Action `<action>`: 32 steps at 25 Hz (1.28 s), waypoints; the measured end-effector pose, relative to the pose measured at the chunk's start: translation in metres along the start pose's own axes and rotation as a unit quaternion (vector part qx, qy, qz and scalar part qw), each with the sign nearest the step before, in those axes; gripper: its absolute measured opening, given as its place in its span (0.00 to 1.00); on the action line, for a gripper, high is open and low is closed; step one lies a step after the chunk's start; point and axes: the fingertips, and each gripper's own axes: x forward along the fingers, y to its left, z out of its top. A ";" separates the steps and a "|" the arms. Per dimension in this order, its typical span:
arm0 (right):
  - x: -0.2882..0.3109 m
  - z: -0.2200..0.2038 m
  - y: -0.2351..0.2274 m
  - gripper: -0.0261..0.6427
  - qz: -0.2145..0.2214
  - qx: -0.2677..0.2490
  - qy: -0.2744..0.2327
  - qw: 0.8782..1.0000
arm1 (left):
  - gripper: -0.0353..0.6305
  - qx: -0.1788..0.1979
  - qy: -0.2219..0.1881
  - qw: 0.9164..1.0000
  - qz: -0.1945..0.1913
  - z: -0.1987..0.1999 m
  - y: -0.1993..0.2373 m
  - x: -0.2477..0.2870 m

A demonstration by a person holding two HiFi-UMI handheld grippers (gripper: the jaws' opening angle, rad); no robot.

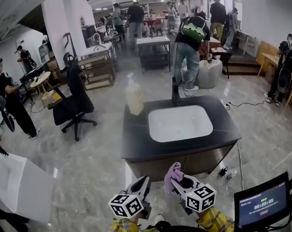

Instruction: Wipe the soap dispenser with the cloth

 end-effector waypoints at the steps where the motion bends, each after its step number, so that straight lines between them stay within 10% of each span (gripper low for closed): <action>1: 0.008 0.002 0.001 0.16 0.002 -0.001 0.001 1.000 | 0.08 -0.001 0.000 1.000 0.002 0.004 0.007 0.001; 32: 0.183 0.074 -0.054 0.16 0.034 -0.036 -0.005 0.999 | 0.08 0.008 -0.030 0.999 0.034 0.102 0.136 0.090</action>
